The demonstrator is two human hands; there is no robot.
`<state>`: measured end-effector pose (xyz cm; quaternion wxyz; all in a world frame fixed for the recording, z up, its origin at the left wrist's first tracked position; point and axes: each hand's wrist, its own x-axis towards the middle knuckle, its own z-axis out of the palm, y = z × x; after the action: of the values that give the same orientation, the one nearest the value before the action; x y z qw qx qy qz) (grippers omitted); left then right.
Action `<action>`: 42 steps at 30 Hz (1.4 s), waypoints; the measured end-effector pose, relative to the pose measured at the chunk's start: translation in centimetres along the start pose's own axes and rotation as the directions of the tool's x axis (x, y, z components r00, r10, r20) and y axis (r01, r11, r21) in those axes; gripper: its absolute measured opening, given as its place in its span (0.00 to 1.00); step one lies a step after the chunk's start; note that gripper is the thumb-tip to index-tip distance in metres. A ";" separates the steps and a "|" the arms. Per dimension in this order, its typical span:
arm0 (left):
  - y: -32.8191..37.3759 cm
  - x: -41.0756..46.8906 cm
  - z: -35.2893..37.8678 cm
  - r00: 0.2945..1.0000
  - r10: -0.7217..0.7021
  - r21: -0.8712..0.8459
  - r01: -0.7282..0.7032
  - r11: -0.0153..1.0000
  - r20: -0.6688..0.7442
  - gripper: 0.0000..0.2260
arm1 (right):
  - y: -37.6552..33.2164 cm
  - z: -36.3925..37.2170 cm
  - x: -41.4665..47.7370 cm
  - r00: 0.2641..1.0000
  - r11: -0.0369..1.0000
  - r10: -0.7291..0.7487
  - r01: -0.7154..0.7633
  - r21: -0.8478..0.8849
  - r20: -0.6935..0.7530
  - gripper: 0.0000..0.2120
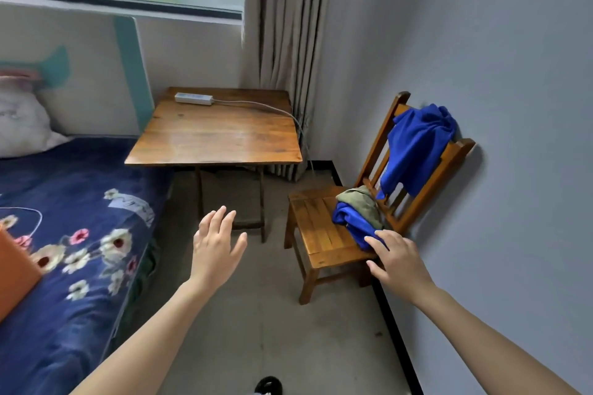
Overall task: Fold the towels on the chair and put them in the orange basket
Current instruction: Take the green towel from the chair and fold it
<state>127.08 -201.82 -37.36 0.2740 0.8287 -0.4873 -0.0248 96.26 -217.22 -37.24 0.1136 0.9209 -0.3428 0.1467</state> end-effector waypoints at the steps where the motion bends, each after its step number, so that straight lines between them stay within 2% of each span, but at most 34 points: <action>1: -0.3 1.3 0.6 1.000 -0.001 0.002 0.001 1.000 0.013 0.33 | 0.4 0.4 1.0 0.999 1.000 0.029 -0.029 0.007 0.026 0.27; 6: -0.8 7.8 3.7 0.998 0.000 -0.037 0.003 0.999 0.067 0.32 | 2.3 3.3 5.2 0.970 0.970 0.230 -0.235 0.063 0.074 0.25; 10: 0.0 10.6 6.2 0.994 -0.060 -0.100 0.069 0.993 0.089 0.23 | 2.8 6.5 5.9 0.918 0.909 0.371 -0.390 0.145 0.142 0.21; 13: 0.6 12.4 8.4 0.985 -0.117 -0.129 0.133 0.983 0.125 0.21 | 3.7 8.3 6.7 0.880 0.860 0.441 -0.471 0.198 0.179 0.20; 16: 1.5 13.9 10.6 0.976 -0.116 -0.125 0.141 0.982 0.186 0.21 | 5.4 9.6 7.9 0.848 0.819 0.485 -0.526 0.229 0.213 0.21; 22: 4.4 20.9 13.9 0.974 -0.033 -0.068 0.050 0.996 0.223 0.22 | 10.0 12.3 13.0 0.836 0.793 0.487 -0.545 0.273 0.255 0.21; 30: 7.9 27.7 18.6 0.953 -0.101 -0.039 0.117 0.992 0.285 0.22 | 14.8 16.9 18.7 0.810 0.758 0.436 -0.565 0.326 0.392 0.23; 37: 8.1 29.0 23.0 0.883 -0.181 0.013 0.194 0.981 0.432 0.20 | 16.1 20.2 18.4 0.705 0.684 0.448 -0.666 0.297 0.549 0.23; 42: 8.5 32.8 26.1 0.840 -0.136 0.047 0.131 0.990 0.525 0.18 | 16.8 21.8 19.2 0.625 0.632 0.477 -0.733 0.253 0.619 0.22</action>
<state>129.49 -243.20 -47.99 0.1237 0.8231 -0.4852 -0.2679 103.10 -247.86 -49.04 -0.2704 0.7440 -0.6109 0.0158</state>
